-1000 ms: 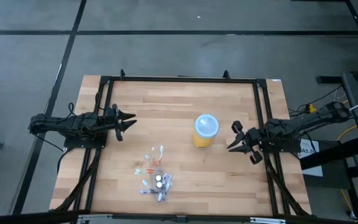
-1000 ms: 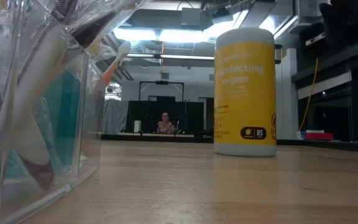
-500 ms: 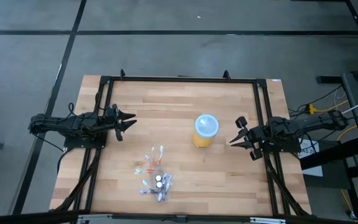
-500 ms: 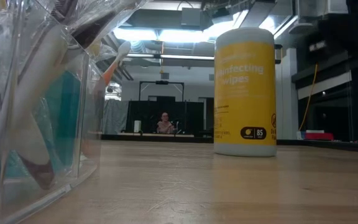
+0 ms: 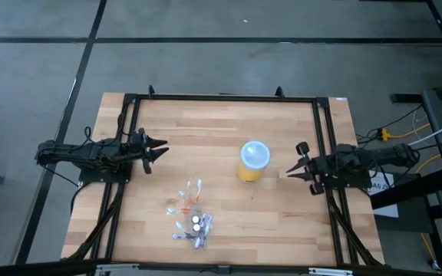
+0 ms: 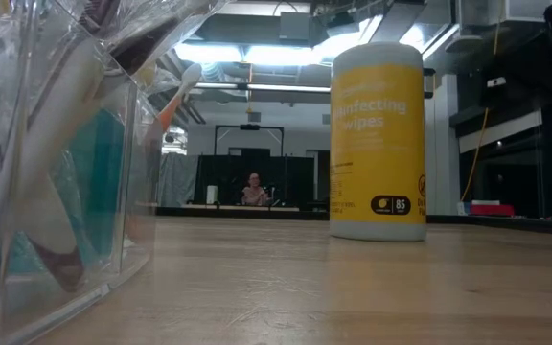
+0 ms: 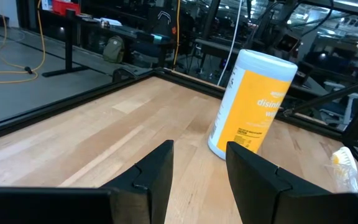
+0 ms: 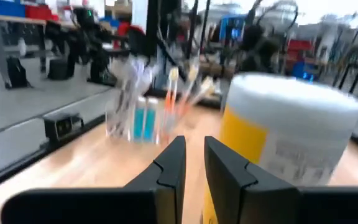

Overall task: Pick & Place toothbrushing station
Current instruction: Return to Home Position

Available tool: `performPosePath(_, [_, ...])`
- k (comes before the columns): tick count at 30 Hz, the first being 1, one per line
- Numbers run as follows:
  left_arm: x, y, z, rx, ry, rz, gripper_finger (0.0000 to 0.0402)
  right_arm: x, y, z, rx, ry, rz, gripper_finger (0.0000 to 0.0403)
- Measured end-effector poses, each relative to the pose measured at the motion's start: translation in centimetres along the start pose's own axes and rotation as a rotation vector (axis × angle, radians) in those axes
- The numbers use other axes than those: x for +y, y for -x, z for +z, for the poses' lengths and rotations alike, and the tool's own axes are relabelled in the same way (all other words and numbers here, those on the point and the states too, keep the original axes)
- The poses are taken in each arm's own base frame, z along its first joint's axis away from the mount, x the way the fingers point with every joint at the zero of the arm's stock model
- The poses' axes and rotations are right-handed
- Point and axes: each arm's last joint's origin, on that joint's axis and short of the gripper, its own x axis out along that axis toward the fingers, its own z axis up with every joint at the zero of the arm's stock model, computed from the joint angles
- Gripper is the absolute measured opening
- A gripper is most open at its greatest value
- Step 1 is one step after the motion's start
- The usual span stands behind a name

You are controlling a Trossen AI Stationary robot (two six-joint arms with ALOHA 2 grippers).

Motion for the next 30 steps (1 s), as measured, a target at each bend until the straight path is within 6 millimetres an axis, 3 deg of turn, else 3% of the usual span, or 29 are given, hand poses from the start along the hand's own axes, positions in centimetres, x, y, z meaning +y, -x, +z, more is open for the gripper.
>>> performPosePath(12, [0.0,0.0,0.0,0.0,0.0,0.0,0.0143,-2.0,0.6,-0.1,0.017,0.002,-0.298,0.0061])
performPosePath(20, [0.0,0.0,0.0,0.0,0.0,0.0,0.0143,-1.6,0.5,0.0,0.0,-0.032,-0.221,0.0061])
performPosePath(30, [0.0,0.0,0.0,0.0,0.0,0.0,0.0143,-1.8,0.5,0.0,0.002,-0.03,-0.245,0.0061])
